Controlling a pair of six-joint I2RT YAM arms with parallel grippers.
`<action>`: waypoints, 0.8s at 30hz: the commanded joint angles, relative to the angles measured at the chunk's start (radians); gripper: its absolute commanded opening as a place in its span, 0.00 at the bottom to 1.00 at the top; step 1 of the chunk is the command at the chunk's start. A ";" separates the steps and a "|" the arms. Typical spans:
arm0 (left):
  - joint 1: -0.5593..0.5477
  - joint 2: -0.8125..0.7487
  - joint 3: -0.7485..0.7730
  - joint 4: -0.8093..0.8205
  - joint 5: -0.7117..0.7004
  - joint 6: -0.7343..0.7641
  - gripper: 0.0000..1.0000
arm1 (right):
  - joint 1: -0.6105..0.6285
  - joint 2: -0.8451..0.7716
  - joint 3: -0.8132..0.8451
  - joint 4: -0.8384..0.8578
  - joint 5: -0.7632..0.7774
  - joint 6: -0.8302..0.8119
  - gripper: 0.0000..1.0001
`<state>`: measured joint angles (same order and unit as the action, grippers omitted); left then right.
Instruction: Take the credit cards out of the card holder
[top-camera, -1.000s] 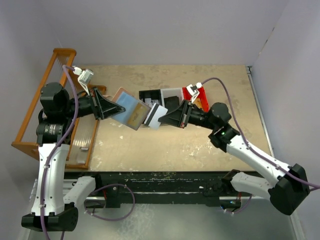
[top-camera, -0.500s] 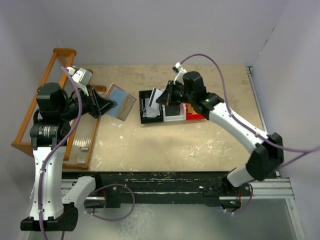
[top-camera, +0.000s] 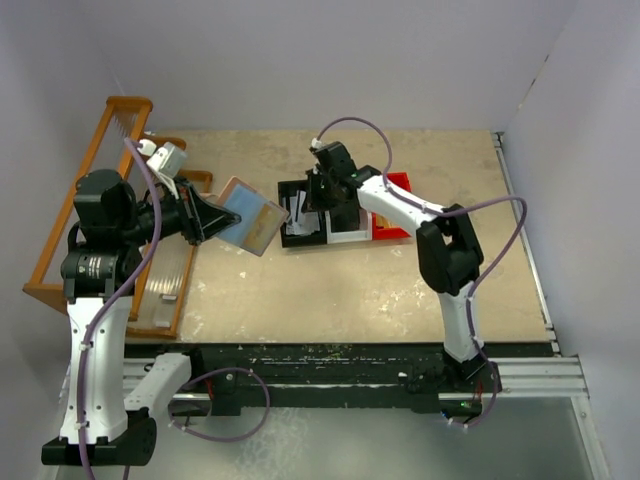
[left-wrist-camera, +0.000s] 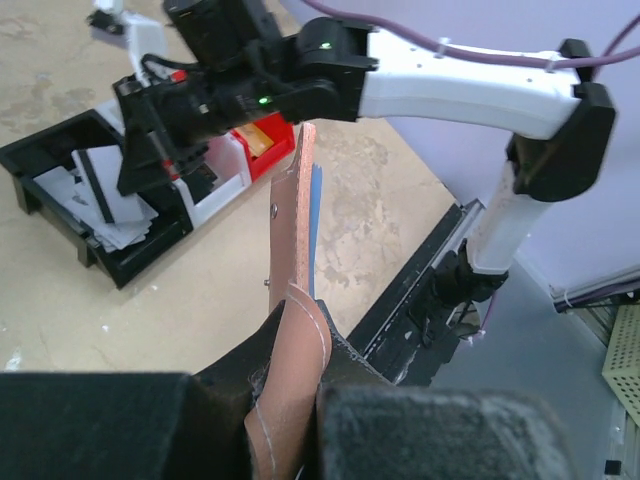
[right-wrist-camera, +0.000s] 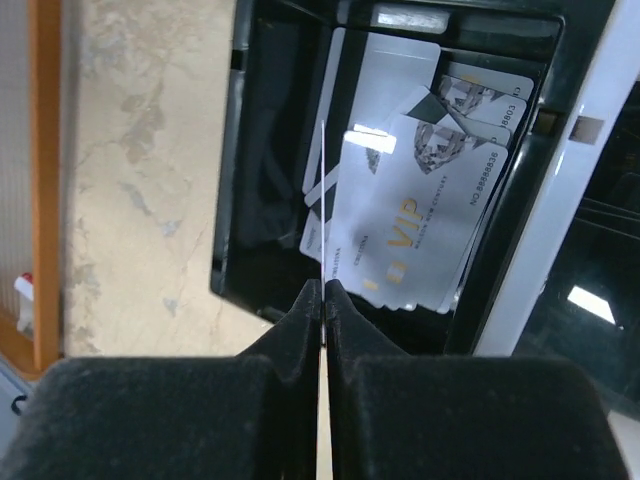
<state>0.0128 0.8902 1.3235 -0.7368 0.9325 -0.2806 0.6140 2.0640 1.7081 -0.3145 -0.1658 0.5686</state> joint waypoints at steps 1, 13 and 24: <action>0.004 -0.015 0.007 0.085 0.099 -0.069 0.03 | -0.001 0.047 0.081 -0.047 0.019 -0.025 0.00; 0.004 -0.019 -0.010 0.230 0.243 -0.249 0.03 | 0.002 -0.026 0.119 -0.084 0.020 -0.040 0.41; 0.005 0.010 -0.079 0.448 0.390 -0.506 0.03 | 0.000 -0.585 -0.139 0.154 -0.343 -0.025 0.86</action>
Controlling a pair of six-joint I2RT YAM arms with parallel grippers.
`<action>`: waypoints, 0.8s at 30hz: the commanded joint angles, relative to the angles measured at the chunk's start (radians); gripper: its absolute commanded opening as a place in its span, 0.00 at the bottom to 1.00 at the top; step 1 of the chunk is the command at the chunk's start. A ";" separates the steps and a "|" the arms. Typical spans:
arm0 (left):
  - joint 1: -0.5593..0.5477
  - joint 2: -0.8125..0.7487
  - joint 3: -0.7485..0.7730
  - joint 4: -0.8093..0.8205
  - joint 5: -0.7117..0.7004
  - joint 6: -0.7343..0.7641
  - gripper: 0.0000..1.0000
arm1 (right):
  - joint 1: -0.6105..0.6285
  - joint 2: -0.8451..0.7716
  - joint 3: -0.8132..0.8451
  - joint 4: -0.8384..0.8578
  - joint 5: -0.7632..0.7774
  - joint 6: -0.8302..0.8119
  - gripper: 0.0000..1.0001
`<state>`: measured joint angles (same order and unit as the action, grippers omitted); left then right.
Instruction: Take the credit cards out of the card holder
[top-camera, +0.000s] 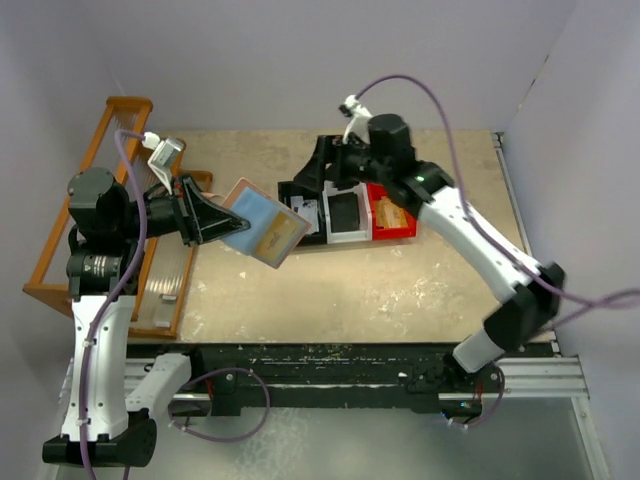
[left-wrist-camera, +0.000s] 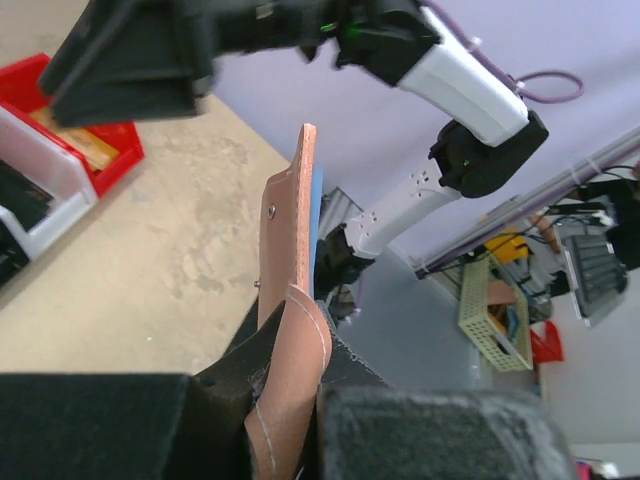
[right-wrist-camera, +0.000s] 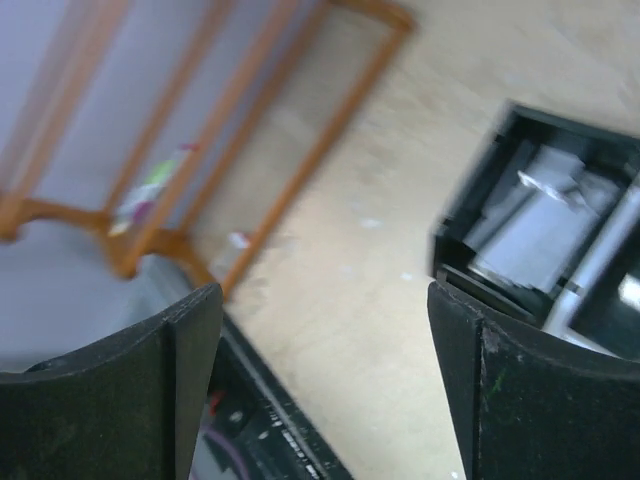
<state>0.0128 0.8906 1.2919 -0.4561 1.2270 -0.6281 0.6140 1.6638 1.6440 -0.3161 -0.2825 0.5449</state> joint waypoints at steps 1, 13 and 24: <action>0.004 0.012 -0.055 0.182 0.101 -0.175 0.03 | 0.000 -0.217 -0.092 0.191 -0.283 0.003 0.88; 0.004 0.018 -0.061 0.129 0.138 -0.140 0.04 | 0.172 -0.237 -0.045 0.372 -0.568 0.025 0.92; 0.004 0.023 -0.047 -0.010 0.143 0.013 0.04 | 0.233 -0.214 -0.073 0.501 -0.616 0.092 0.27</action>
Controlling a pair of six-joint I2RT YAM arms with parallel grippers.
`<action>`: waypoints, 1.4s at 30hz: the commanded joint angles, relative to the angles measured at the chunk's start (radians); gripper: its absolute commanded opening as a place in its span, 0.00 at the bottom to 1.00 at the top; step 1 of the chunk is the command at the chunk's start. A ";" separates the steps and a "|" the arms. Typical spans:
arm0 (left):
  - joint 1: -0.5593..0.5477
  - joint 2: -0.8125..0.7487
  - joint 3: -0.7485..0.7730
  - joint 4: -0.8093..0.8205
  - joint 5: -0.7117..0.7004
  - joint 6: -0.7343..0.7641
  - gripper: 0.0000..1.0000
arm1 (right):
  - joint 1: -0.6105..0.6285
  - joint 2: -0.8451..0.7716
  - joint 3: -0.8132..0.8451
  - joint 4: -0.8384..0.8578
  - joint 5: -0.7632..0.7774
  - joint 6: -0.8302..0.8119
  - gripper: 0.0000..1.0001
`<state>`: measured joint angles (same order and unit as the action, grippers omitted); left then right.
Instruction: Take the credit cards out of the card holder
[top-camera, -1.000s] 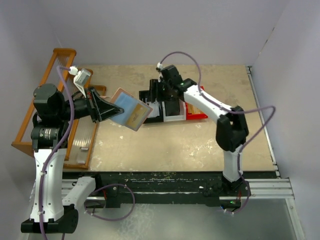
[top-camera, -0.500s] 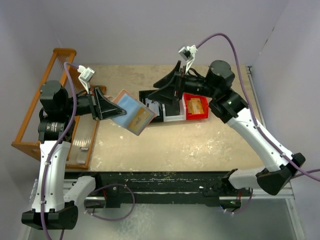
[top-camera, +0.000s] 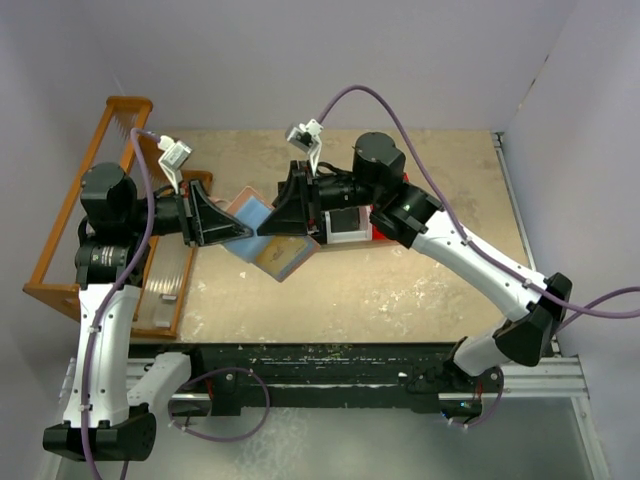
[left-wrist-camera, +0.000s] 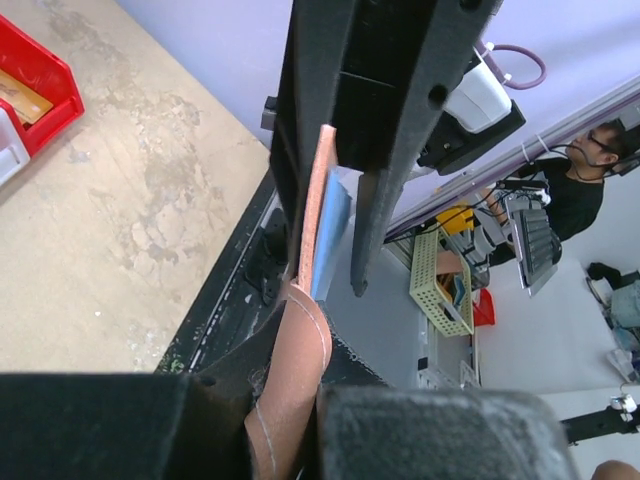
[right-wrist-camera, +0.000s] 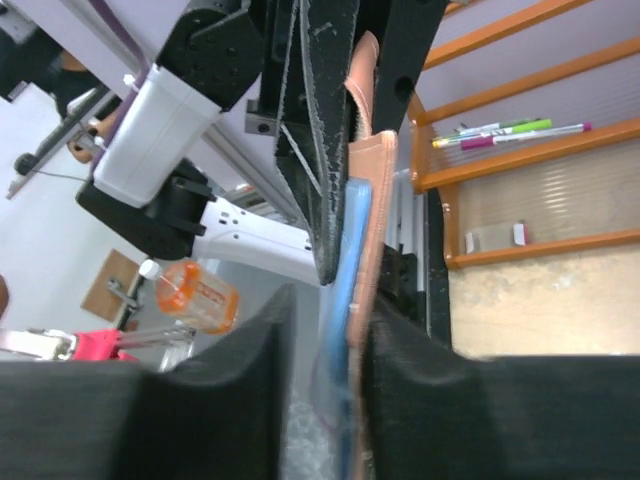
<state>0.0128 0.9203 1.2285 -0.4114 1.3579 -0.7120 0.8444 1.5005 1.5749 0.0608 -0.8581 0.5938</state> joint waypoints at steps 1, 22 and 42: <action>0.004 -0.004 0.022 -0.077 0.007 0.126 0.05 | 0.002 -0.054 -0.010 0.132 -0.038 0.054 0.18; 0.004 -0.129 -0.055 -0.016 -0.100 0.190 0.50 | 0.022 -0.244 -0.407 0.517 0.507 0.434 0.00; 0.004 -0.136 -0.187 0.175 -0.127 -0.023 0.56 | 0.078 -0.210 -0.504 0.671 0.454 0.501 0.00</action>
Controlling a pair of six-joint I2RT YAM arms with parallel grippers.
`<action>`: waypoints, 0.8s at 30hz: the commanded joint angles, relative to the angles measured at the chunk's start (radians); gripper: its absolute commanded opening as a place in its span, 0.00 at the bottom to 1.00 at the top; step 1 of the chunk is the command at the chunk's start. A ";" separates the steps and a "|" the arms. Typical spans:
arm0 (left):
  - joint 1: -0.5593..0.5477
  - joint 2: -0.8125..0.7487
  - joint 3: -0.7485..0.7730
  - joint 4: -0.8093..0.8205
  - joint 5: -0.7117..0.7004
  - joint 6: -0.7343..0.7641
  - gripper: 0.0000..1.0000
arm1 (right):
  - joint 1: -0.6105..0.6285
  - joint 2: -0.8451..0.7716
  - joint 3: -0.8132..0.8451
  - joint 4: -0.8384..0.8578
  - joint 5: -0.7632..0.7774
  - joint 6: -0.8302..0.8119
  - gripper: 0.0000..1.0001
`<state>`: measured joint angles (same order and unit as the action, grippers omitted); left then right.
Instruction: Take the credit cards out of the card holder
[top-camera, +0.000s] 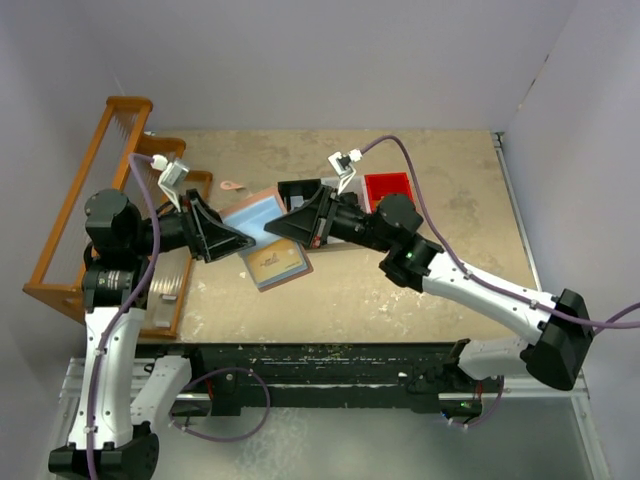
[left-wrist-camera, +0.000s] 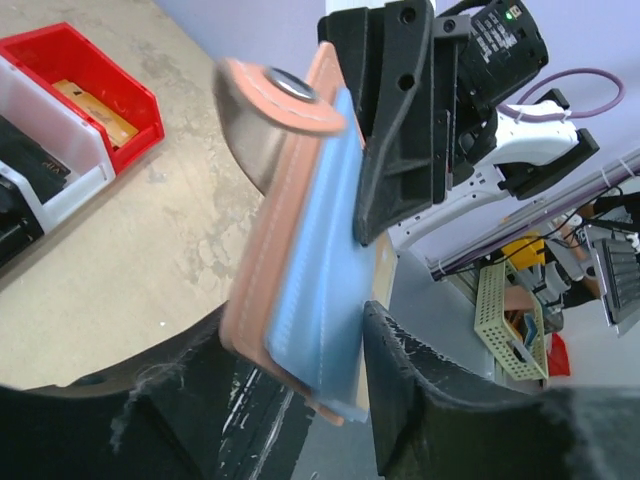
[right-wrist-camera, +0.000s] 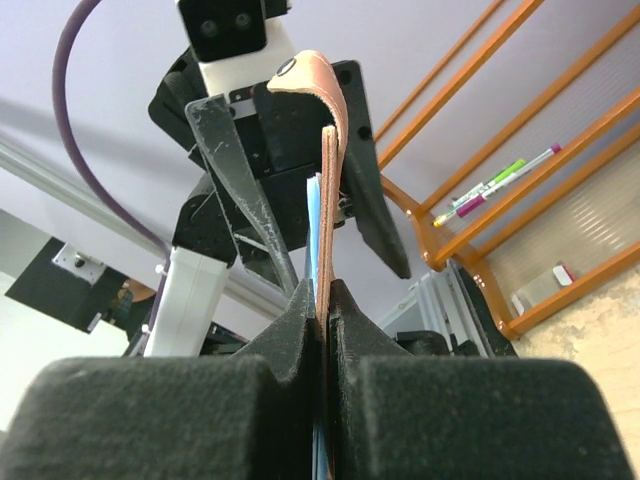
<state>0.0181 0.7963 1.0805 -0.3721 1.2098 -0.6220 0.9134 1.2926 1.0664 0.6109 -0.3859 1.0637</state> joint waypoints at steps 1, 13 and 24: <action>-0.001 -0.014 -0.050 0.160 0.023 -0.133 0.55 | 0.010 0.000 0.005 0.124 -0.021 0.032 0.00; -0.001 0.003 -0.049 0.106 0.025 -0.096 0.01 | -0.019 -0.018 0.081 -0.092 -0.181 -0.084 0.51; -0.001 0.003 -0.031 0.023 0.068 -0.019 0.00 | -0.042 0.138 0.438 -0.687 -0.464 -0.515 0.70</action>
<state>0.0174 0.8124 1.0283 -0.3099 1.2518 -0.6987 0.8700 1.4002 1.4174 0.0738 -0.7315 0.7139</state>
